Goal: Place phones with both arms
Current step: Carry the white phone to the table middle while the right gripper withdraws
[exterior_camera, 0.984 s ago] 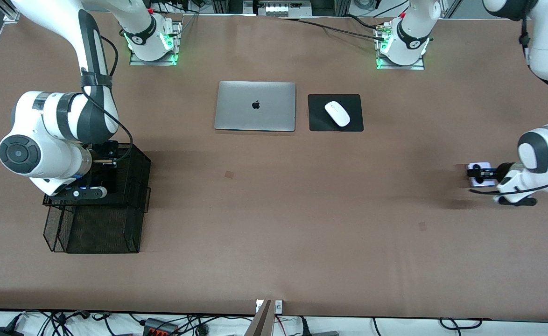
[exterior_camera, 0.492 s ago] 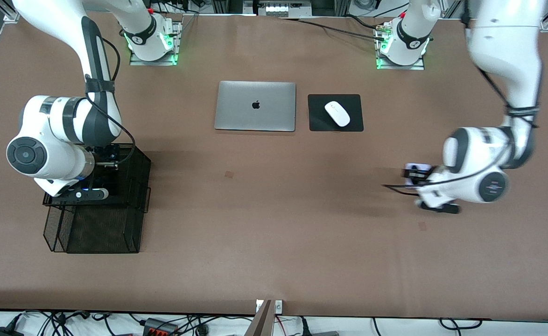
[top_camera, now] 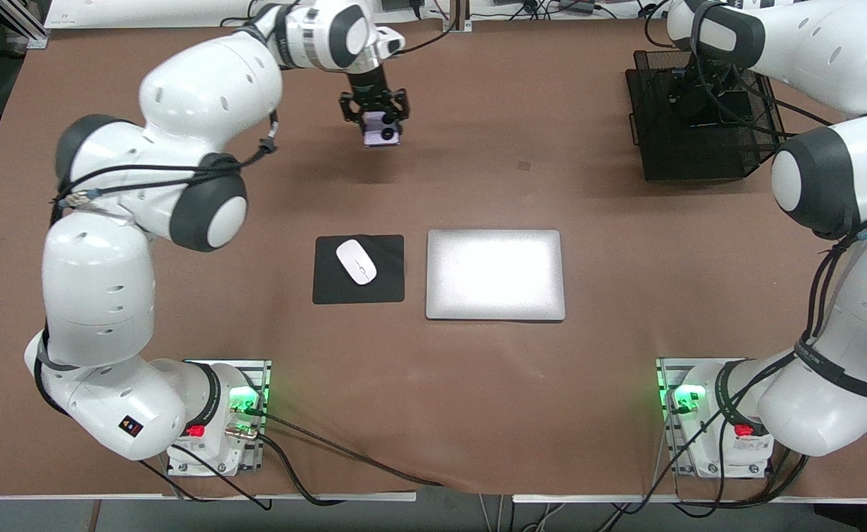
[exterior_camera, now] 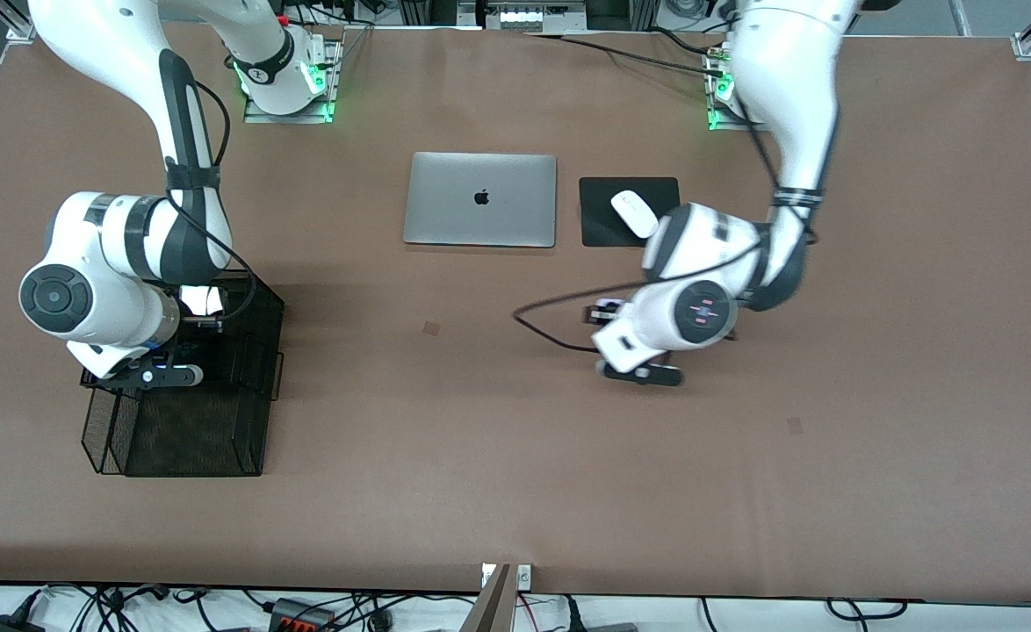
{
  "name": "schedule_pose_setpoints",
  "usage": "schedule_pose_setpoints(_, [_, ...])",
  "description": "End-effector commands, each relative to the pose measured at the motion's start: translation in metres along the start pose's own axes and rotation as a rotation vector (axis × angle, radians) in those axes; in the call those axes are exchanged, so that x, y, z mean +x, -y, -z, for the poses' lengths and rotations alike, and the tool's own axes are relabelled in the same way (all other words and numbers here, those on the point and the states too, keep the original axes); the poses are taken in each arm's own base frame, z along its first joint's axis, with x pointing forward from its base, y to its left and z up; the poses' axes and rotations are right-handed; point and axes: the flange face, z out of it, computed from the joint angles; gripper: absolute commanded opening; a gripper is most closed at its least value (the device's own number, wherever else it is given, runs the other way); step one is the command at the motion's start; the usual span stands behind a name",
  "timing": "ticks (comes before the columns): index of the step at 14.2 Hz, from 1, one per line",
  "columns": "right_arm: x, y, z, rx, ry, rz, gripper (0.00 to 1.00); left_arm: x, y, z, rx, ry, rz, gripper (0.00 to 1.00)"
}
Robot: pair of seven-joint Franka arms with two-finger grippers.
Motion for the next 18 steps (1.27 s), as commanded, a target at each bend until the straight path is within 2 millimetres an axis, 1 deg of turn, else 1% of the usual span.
schedule_pose_setpoints(1, [0.0, 0.0, 0.013, 0.042, -0.019, 0.01, 1.0, 0.024, -0.046, 0.009, -0.009, -0.075, -0.052, 0.29])
schedule_pose_setpoints(2, [-0.003, -0.001, 0.028, 0.056, -0.032, 0.007, 1.0, 0.029, -0.068, 0.004, -0.013, -0.104, -0.076, 0.29])
schedule_pose_setpoints(3, [-0.005, 0.0, 0.043, 0.065, -0.043, 0.01, 1.0, 0.033, -0.087, -0.009, -0.048, -0.126, -0.081, 0.28])
schedule_pose_setpoints(4, [-0.005, 0.002, 0.063, 0.072, -0.065, 0.023, 1.0, 0.04, -0.094, -0.012, -0.091, -0.192, -0.07, 0.28])
schedule_pose_setpoints(5, [-0.004, 0.003, 0.081, 0.074, -0.076, 0.036, 1.0, 0.043, -0.106, -0.018, -0.138, -0.249, -0.062, 0.28])
schedule_pose_setpoints(7, [-0.003, 0.006, 0.132, 0.077, -0.09, 0.054, 1.0, 0.044, -0.124, -0.037, -0.165, -0.32, -0.07, 0.27])
schedule_pose_setpoints(8, [-0.005, 0.008, 0.148, 0.078, -0.089, 0.059, 1.0, 0.043, -0.131, -0.049, -0.165, -0.346, -0.078, 0.27])
schedule_pose_setpoints(9, [-0.006, 0.007, 0.161, 0.077, -0.097, 0.054, 1.0, 0.042, -0.137, -0.07, -0.154, -0.349, -0.086, 0.27])
schedule_pose_setpoints(10, [-0.006, 0.004, 0.167, 0.08, -0.108, 0.047, 1.0, 0.042, -0.139, -0.086, -0.141, -0.347, -0.096, 0.27])
schedule_pose_setpoints(11, [-0.007, 0.002, 0.171, 0.085, -0.115, 0.039, 1.0, 0.042, -0.139, -0.091, -0.134, -0.346, -0.098, 0.27])
schedule_pose_setpoints(12, [-0.011, 0.001, 0.179, 0.095, -0.127, 0.03, 1.0, 0.037, -0.145, -0.093, -0.131, -0.34, -0.108, 0.27])
schedule_pose_setpoints(14, [-0.011, 0.001, 0.177, 0.096, -0.12, 0.02, 1.0, 0.033, -0.15, -0.097, -0.128, -0.327, -0.11, 0.27])
schedule_pose_setpoints(15, [-0.01, 0.0, 0.175, 0.093, -0.122, 0.021, 1.0, 0.033, -0.151, -0.098, -0.128, -0.328, -0.11, 0.29])
schedule_pose_setpoints(16, [-0.009, 0.0, 0.176, 0.092, -0.126, 0.032, 1.0, 0.033, -0.151, -0.098, -0.129, -0.333, -0.108, 0.35])
schedule_pose_setpoints(17, [-0.009, 0.001, 0.176, 0.093, -0.13, 0.027, 1.0, 0.032, -0.152, -0.099, -0.131, -0.329, -0.105, 0.52])
schedule_pose_setpoints(18, [-0.007, 0.0, 0.176, 0.09, -0.137, 0.033, 1.0, 0.03, -0.155, -0.101, -0.132, -0.329, -0.1, 0.8])
